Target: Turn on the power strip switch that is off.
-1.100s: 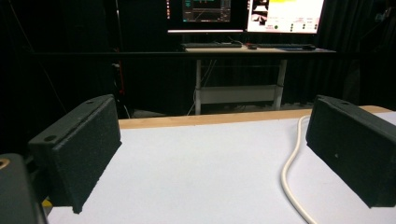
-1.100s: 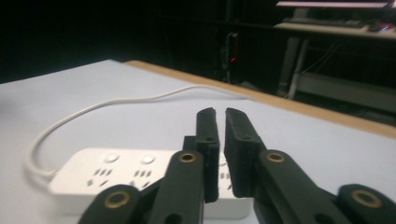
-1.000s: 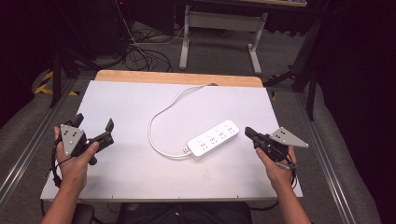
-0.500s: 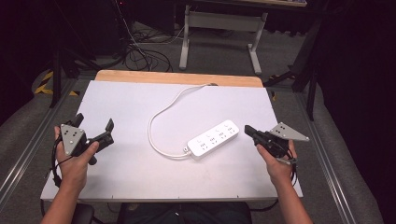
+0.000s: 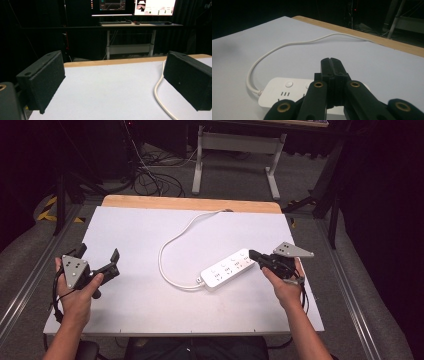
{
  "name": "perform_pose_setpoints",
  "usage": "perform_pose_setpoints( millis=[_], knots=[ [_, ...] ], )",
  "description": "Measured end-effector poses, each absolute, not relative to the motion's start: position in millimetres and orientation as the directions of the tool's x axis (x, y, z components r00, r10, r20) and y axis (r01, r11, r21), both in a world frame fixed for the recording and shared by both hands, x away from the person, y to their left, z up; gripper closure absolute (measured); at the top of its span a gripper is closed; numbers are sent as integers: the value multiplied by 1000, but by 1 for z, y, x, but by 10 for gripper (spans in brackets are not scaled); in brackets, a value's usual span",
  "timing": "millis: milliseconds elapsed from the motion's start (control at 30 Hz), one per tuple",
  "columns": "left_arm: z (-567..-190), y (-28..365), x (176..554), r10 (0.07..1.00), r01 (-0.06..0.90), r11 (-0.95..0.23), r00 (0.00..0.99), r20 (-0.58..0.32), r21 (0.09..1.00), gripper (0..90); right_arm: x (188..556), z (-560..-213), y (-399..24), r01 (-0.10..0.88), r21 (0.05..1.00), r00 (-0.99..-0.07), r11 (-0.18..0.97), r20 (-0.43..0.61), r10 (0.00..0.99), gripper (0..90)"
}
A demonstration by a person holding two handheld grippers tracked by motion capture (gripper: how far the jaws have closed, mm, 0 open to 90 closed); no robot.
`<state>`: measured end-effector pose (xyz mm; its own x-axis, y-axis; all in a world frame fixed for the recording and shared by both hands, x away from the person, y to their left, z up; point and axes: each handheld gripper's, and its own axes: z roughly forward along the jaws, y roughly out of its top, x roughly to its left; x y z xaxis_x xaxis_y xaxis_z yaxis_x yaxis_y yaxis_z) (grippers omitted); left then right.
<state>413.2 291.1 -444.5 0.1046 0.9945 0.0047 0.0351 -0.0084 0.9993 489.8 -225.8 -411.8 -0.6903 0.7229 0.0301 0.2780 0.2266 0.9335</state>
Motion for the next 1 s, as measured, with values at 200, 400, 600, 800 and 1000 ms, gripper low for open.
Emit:
perform_pose_setpoints(
  millis=[200,400,600,800,1000],
  knots=[
    [-445,292,412,995,36,-19,100,16,999,43,502,-415,-214,305,916,-705,259,35,708,900],
    [-445,294,407,996,32,-18,93,15,999,42,509,-416,-211,308,911,-714,274,30,700,900],
    [-444,296,406,996,32,-13,89,10,999,42,518,-419,-202,323,899,-711,295,25,703,900],
    [-445,296,405,996,28,-17,92,15,999,41,524,-423,-194,340,878,-709,338,3,705,900],
    [-445,297,403,996,29,-15,89,13,999,42,531,-429,-189,364,858,-703,362,-1,711,900]
  ],
)
